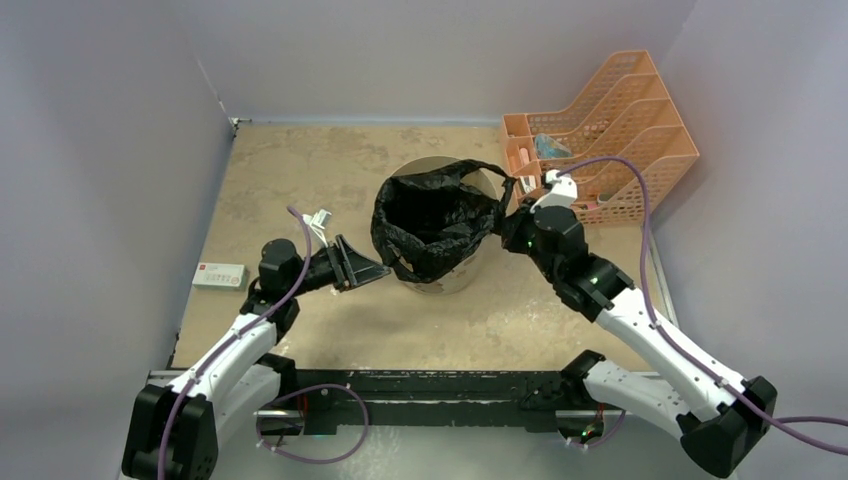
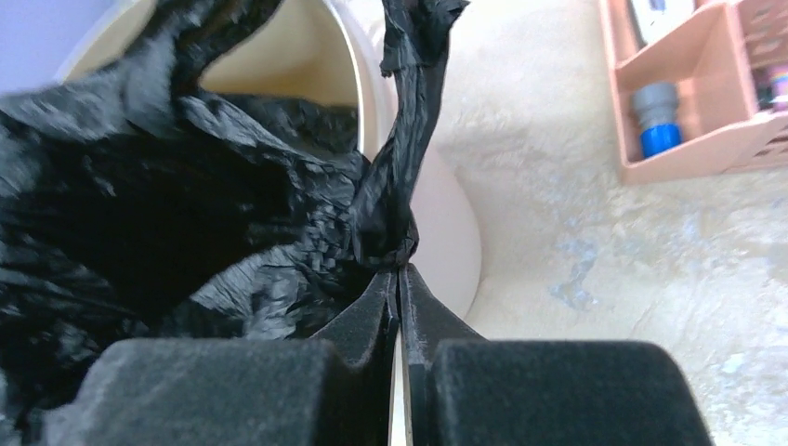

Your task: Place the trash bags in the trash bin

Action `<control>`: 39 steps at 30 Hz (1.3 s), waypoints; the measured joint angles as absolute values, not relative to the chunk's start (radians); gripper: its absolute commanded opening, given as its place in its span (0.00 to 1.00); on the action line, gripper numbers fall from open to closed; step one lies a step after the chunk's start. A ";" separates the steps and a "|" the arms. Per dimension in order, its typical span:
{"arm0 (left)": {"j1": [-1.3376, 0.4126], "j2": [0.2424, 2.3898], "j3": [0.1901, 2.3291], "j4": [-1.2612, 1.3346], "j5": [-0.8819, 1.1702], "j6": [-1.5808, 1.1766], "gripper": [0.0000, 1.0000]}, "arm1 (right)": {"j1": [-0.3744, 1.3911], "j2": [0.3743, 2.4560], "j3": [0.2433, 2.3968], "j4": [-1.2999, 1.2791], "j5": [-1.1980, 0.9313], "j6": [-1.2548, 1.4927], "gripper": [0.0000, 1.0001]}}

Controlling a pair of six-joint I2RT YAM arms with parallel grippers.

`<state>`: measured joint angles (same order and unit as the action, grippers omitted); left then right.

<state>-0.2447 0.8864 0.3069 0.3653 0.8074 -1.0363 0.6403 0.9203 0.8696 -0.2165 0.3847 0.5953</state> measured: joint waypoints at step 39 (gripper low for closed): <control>-0.245 0.627 0.534 -0.118 0.491 -0.778 0.65 | 0.587 1.023 1.050 -0.177 0.316 0.532 0.84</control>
